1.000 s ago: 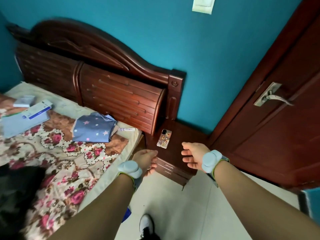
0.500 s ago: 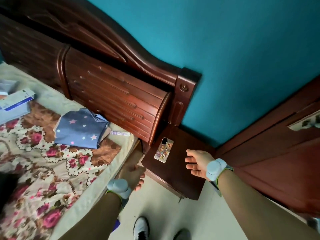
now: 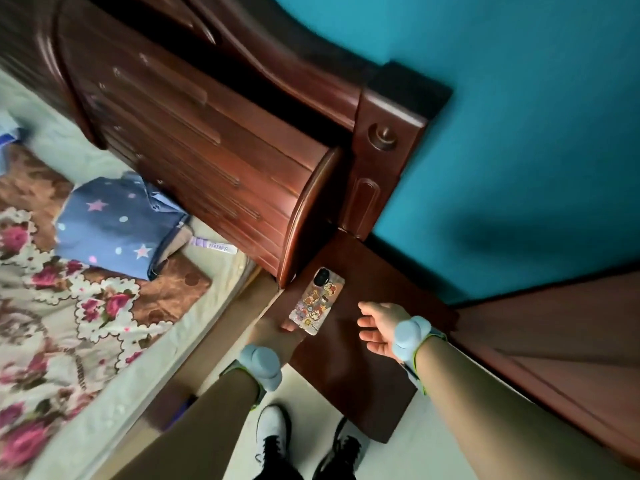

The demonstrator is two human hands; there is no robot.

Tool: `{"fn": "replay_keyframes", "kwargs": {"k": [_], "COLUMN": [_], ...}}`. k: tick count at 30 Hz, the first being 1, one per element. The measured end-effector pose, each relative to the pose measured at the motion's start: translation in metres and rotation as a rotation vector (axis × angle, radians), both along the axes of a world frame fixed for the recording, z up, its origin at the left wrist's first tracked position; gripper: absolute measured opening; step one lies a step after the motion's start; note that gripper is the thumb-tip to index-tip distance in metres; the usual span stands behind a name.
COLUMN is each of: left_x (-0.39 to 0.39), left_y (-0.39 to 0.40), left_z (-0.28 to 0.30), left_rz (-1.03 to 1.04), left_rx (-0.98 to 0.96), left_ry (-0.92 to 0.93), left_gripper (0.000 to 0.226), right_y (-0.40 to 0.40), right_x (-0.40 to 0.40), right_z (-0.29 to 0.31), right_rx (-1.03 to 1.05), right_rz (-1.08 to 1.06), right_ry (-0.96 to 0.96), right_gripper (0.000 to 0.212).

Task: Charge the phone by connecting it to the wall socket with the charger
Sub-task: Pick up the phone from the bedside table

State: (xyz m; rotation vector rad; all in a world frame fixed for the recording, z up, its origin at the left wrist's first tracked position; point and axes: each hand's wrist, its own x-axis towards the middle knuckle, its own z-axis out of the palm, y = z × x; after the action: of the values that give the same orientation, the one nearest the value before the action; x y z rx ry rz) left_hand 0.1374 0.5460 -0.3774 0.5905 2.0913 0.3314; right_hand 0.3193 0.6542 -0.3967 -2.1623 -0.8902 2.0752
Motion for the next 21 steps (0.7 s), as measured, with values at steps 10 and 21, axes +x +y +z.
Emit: {"fn": "replay_keyframes", "kwargs": {"k": [10, 21], "left_x": [0.002, 0.023], "left_y": [0.054, 0.053], "left_z": [-0.12, -0.18], "left_rz": [-0.156, -0.308], "left_rx": [-0.124, -0.248], "left_ry": [0.144, 0.335], "left_gripper": [0.019, 0.112], "right_y": [0.047, 0.076], "right_x": [-0.023, -0.034], "right_z": [-0.109, -0.184], "right_rx": [-0.032, -0.025], "right_rz": [-0.122, -0.129], "right_ry": [0.015, 0.091], "right_gripper": [0.04, 0.003]}}
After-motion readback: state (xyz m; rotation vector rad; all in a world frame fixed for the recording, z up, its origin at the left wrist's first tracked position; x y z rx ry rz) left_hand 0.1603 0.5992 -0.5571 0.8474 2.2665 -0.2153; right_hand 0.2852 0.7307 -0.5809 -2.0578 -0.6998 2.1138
